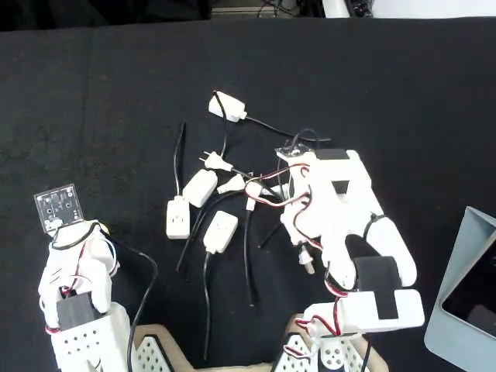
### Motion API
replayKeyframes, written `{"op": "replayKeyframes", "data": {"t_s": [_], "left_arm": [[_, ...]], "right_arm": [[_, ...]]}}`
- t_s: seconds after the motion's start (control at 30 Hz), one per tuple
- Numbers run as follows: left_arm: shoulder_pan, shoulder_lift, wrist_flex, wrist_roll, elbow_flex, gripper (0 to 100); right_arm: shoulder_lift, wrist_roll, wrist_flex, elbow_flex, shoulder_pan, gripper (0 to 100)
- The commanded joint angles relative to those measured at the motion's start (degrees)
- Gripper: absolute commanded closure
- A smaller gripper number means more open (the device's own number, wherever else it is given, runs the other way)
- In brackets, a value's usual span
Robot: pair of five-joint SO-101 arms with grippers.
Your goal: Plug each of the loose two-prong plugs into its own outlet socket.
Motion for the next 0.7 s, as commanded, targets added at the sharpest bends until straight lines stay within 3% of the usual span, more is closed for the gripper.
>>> {"op": "replayKeyframes", "data": {"t_s": [0.0, 0.67], "left_arm": [[0.3, -0.5, -1.3, -0.5, 1.0, 97], [0.3, -0.4, -1.2, -0.5, 1.0, 97]], "right_arm": [[0.3, -0.3, 1.4, 0.1, 0.5, 94.6], [0.3, -0.4, 4.3, 0.1, 0.5, 94.4]]}}
